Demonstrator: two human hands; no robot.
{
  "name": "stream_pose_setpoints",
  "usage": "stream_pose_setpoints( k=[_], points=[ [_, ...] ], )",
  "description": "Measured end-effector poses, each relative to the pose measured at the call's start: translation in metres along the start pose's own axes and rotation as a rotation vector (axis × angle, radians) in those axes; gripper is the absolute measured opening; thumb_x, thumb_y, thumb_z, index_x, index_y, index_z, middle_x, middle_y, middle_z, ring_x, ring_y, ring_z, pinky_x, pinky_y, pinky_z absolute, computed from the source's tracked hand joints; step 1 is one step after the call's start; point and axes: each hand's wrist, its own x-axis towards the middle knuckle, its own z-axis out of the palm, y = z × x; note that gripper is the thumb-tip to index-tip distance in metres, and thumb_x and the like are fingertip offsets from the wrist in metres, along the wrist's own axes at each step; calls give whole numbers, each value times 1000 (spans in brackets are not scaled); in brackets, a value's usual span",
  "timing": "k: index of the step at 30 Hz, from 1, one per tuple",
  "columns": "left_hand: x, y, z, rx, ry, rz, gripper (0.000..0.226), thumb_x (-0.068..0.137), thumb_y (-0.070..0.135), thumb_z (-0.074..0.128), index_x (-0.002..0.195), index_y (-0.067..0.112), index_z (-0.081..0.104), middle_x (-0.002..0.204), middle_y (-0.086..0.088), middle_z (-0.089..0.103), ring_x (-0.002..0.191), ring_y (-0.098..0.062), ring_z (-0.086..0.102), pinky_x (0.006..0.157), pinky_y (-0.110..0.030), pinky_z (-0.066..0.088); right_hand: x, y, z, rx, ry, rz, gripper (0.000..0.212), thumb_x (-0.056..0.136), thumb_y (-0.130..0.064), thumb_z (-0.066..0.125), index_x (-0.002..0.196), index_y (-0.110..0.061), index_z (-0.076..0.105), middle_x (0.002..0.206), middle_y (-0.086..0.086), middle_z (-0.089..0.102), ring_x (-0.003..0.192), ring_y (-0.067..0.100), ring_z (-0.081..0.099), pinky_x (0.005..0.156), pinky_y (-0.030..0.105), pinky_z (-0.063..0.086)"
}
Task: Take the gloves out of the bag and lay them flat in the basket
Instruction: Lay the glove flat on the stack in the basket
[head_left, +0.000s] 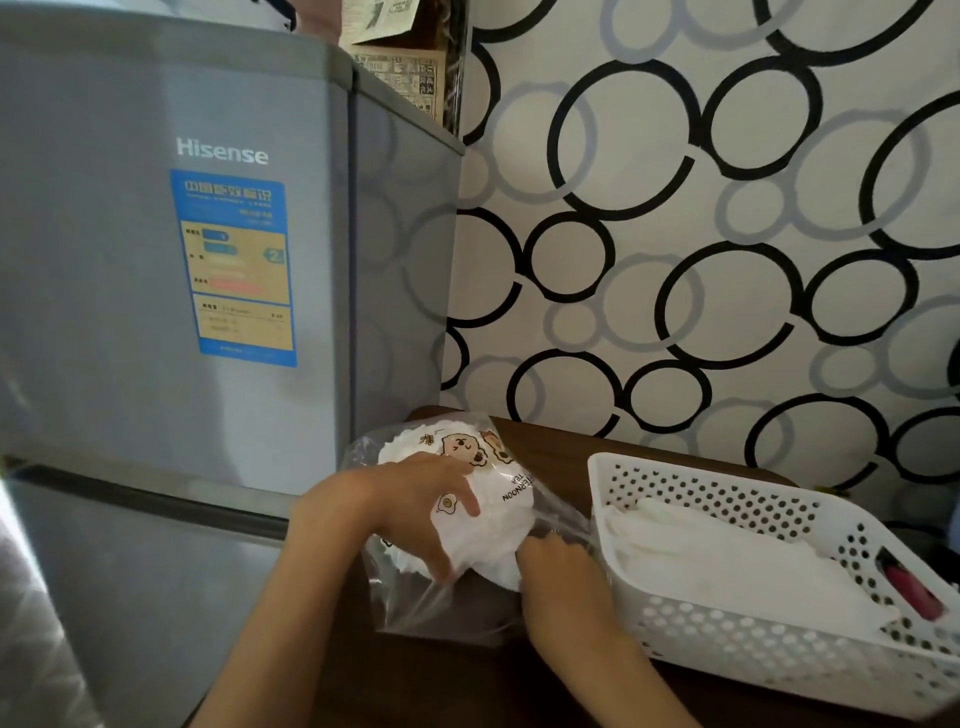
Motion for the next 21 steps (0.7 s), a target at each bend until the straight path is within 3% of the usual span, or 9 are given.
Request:
stream_pose_setpoints(
  k=[5,7,10,14,16,19,21],
  points=[
    [10,4,4,-137,42,-30,45,95,47,48,135,27,46,155,10,24,142,-13,22,114,-32,23,-21,21,-32,138,-127,-7,26,95,-20,52,119,-15,59,124,5,58,112,21,56,92,30,45],
    [11,5,4,-182,78,-57,62,87,63,47,138,27,43,153,10,27,140,-14,27,114,-34,26,-31,27,-45,166,-112,-42,23,93,-24,55,115,-19,63,116,2,61,104,18,59,86,26,46],
    [9,7,6,-85,64,-71,93,69,70,65,145,35,26,154,13,21,141,-14,20,117,-39,23,-39,34,-58,245,-114,-94,20,91,-29,60,108,-24,66,101,-5,64,89,10,60,75,18,44],
    [14,6,11,10,83,-58,95,74,44,78,147,38,18,156,12,13,144,-15,13,117,-44,21,-42,48,-67,347,-248,-185,4,88,-28,64,84,-29,64,70,-14,55,64,0,53,57,13,38],
    [17,5,12,27,107,-67,89,77,32,77,146,37,21,156,11,14,144,-16,12,117,-43,22,-44,59,-73,366,-344,-199,14,87,-28,65,75,-32,61,69,-12,59,61,4,56,58,16,44],
    [19,5,12,45,91,-81,79,84,15,67,147,33,23,158,9,12,145,-15,8,117,-42,21,-47,68,-76,306,-439,-192,5,87,-30,66,91,-29,69,72,-12,62,64,2,56,64,17,46],
    [19,5,11,19,86,-83,75,86,4,55,148,31,23,158,8,11,146,-16,7,116,-41,21,-46,69,-74,258,-472,-199,17,87,-29,65,102,-23,71,76,-11,63,65,0,55,64,15,45]
  ],
)
